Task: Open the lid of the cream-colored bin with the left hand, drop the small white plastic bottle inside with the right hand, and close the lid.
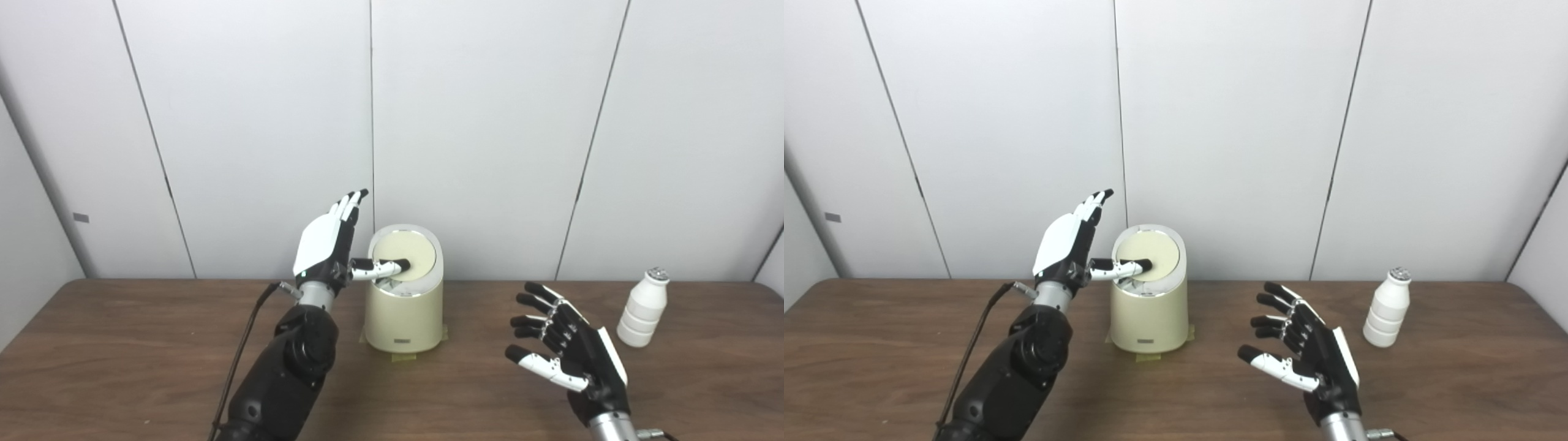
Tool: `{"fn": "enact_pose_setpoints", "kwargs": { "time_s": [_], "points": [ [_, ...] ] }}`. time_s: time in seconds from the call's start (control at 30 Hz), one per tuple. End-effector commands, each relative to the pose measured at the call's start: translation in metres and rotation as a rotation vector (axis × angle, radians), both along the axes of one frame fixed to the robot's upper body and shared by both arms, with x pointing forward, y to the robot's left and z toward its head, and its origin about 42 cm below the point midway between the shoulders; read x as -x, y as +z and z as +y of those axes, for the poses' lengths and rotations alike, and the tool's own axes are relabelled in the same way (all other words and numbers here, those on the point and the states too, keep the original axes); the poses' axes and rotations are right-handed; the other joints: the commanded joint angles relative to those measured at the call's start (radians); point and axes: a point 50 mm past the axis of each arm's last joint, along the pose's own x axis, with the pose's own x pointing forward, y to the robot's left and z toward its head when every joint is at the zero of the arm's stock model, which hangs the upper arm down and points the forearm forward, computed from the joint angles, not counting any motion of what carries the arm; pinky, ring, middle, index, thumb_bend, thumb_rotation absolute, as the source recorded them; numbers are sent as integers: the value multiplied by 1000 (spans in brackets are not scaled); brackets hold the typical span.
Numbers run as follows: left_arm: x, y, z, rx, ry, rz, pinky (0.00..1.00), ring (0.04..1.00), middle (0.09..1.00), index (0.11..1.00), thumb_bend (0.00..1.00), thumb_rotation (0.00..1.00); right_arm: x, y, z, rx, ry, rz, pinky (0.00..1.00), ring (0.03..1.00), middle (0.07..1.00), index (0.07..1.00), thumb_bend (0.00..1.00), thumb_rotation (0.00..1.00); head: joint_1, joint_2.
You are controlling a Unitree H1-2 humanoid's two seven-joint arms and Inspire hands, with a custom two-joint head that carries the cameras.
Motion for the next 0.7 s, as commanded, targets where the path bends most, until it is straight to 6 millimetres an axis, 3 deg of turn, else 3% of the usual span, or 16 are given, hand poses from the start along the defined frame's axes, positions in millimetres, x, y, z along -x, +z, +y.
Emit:
{"fn": "enact_pose_setpoints", "kwargs": {
  "time_s": [0.0, 0.2, 0.67],
  "points": [
    [-10, 31, -4, -28, -6, -67, 999, 1000, 1000, 1000, 870, 137, -5, 20, 1, -3, -3, -80, 611, 642, 775, 786, 863, 228, 0, 1],
    [-11, 32, -4, -111, -5, -25, 962, 1000, 1000, 1000, 865, 85, -4, 22, 2, 2, -10, -77, 647, 663, 774, 790, 867, 232, -1, 6],
    [-9, 35, -6, -490, 6, 9, 911, 1000, 1000, 1000, 957, 91, -5, 24, 5, -11, -7, -84, 597, 636, 775, 790, 847, 199, -2, 9]
  ]
}}
